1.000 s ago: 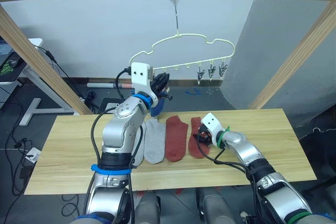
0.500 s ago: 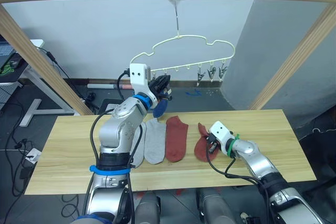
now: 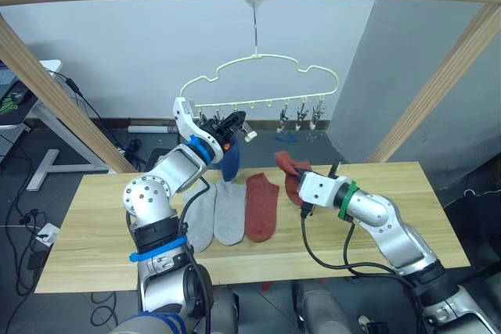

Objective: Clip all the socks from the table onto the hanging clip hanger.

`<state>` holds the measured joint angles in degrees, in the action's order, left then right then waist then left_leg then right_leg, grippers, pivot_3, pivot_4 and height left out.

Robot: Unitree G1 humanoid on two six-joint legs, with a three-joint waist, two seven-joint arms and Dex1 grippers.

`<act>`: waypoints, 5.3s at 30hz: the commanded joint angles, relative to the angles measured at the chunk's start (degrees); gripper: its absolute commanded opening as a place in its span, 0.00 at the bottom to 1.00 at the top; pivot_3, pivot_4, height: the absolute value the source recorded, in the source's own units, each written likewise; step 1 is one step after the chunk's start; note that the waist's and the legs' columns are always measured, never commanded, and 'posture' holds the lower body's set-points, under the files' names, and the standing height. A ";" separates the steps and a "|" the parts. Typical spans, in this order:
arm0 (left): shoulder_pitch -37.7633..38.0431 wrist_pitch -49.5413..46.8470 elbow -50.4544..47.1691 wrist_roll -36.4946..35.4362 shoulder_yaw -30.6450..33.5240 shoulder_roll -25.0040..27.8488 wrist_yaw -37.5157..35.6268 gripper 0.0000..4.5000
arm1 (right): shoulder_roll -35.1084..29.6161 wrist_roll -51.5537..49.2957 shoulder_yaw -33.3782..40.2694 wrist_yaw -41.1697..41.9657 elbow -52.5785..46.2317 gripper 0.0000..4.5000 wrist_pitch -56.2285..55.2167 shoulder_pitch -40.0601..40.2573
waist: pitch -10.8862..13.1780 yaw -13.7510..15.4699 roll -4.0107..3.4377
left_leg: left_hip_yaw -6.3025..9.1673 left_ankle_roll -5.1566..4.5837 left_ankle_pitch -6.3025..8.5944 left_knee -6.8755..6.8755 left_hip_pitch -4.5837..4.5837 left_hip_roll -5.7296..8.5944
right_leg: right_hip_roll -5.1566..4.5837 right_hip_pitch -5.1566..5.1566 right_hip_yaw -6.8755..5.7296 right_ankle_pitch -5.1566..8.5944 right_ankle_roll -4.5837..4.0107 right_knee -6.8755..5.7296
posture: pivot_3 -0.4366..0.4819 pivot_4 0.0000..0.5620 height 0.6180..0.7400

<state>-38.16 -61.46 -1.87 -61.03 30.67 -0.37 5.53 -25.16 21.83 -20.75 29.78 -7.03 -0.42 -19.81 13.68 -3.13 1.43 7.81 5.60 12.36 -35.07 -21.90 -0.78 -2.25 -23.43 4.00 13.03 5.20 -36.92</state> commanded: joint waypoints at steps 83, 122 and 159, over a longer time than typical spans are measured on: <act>27.18 35.20 -24.31 27.14 -28.05 37.00 -38.08 1.00 | 28.35 -19.82 19.78 -18.92 -8.88 0.79 31.18 -6.59 | 0.07 1.53 0.05 | -0.01 0.05 -0.02 0.23 -0.91 -0.08 | 0.01 -0.99 -0.03 0.28 -0.55 -0.01 | 0.57 0.37 1.00; 21.94 33.88 -24.58 29.11 -26.47 32.94 -38.47 1.00 | 31.06 -24.32 21.36 -27.35 8.48 0.52 26.42 -19.16 | 0.06 1.47 0.03 | 0.02 0.03 -0.01 0.23 -0.94 -0.07 | 0.02 -0.99 -0.08 -0.06 -0.50 -0.05 | 0.60 0.32 1.00; 14.77 30.45 -25.93 25.96 -25.16 30.51 -37.76 1.00 | 29.85 -24.55 20.23 -26.37 13.58 0.52 21.16 -23.11 | 0.06 1.48 0.03 | 0.04 0.02 -0.02 0.22 -0.93 -0.07 | 0.02 -0.99 -0.09 -0.10 -0.48 -0.07 | 0.62 0.36 1.00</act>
<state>-22.84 -31.08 -25.36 -34.17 4.34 30.18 -32.52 4.65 -2.09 -0.64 3.50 7.59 22.35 -41.78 13.74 -1.65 1.46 7.85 5.63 12.35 -34.85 -22.83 -0.85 -2.23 -24.41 3.91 12.93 4.72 -36.99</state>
